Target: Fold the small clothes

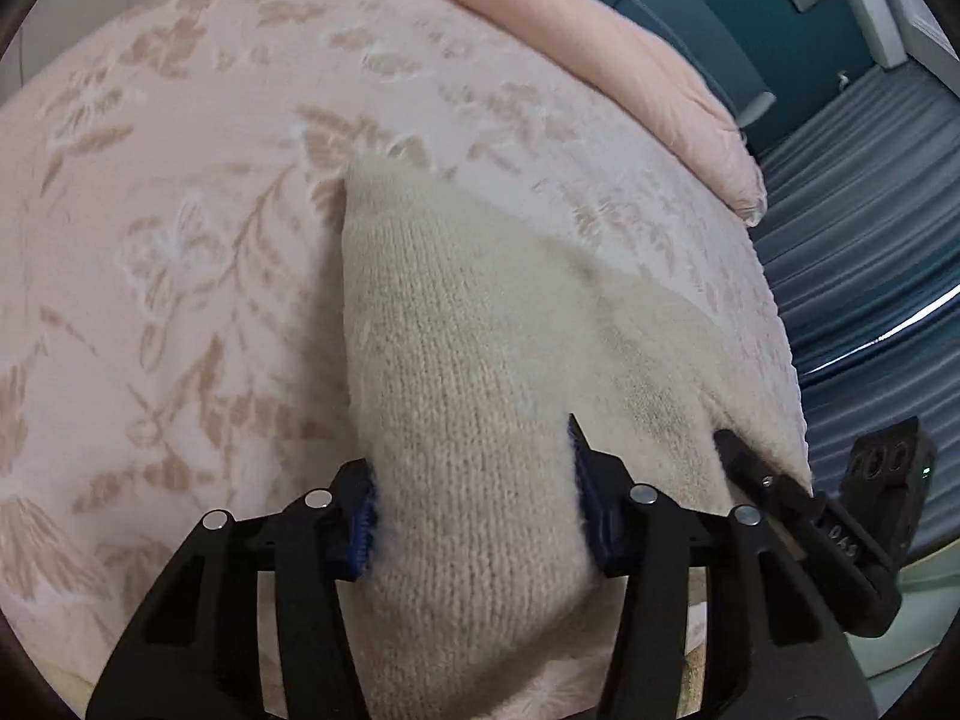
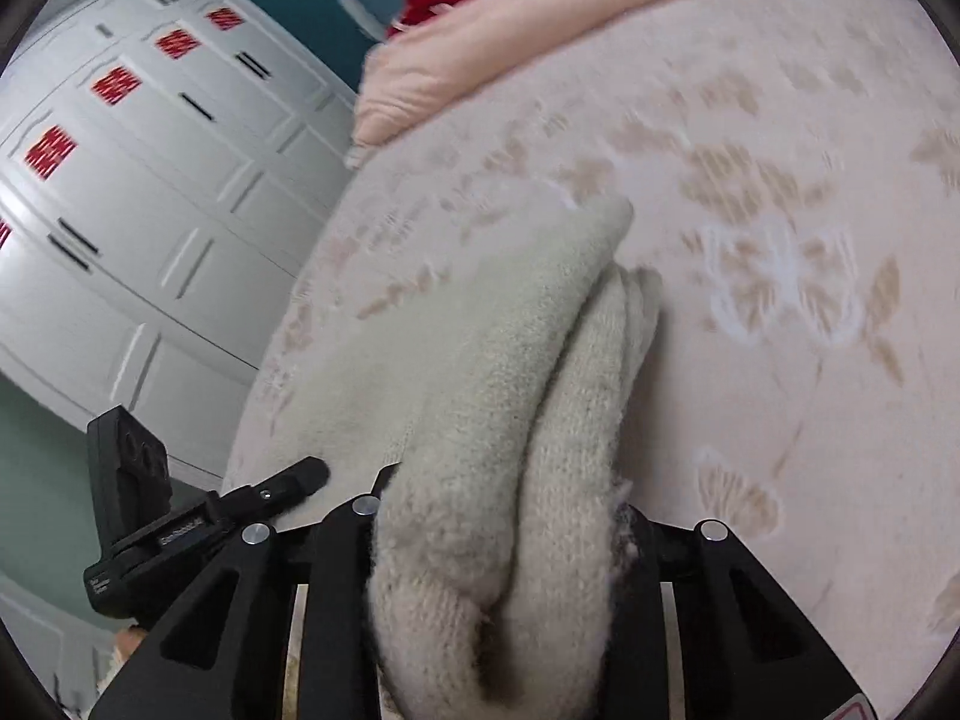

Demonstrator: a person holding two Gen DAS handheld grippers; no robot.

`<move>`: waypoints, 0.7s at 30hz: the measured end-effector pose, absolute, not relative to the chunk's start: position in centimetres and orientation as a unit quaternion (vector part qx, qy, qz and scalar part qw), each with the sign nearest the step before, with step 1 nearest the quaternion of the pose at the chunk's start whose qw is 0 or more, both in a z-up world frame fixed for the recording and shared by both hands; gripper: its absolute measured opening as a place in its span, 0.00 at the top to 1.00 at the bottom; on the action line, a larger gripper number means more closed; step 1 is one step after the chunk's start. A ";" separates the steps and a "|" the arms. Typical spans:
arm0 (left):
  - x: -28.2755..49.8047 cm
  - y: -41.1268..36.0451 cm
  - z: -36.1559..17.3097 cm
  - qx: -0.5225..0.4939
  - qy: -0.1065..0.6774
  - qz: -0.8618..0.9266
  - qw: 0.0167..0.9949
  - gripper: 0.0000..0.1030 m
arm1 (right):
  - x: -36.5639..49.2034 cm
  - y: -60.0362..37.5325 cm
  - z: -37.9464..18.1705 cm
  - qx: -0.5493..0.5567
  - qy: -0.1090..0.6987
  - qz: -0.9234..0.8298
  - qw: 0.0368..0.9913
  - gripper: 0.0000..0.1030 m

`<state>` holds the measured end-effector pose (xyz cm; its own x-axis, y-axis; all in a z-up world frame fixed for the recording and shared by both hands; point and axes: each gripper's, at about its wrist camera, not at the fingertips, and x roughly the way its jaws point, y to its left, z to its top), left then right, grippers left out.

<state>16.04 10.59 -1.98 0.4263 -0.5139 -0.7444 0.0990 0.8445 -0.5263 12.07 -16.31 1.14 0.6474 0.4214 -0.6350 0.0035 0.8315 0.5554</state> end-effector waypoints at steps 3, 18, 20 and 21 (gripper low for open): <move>16.3 10.7 0.8 -0.218 0.465 -0.220 0.829 0.50 | 11.3 -17.4 2.7 0.258 0.372 0.114 0.885 0.72; 11.2 7.8 -1.4 -0.016 0.462 -0.117 0.879 0.39 | 8.3 -16.0 -3.6 0.154 0.479 0.038 0.864 0.89; 11.5 6.7 -3.7 0.020 0.492 -0.100 0.865 0.38 | 8.9 -15.4 -7.9 0.142 0.535 0.026 0.832 0.94; 11.7 6.6 -4.8 0.021 0.507 -0.097 0.856 0.37 | 8.3 -15.4 -7.6 0.148 0.523 0.020 0.839 0.96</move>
<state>11.72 6.60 -4.83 0.4679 -0.1446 -0.8719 0.1865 0.9805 -0.0625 8.35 -15.42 -7.57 0.4530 0.1883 -0.8714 0.1202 0.9556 0.2690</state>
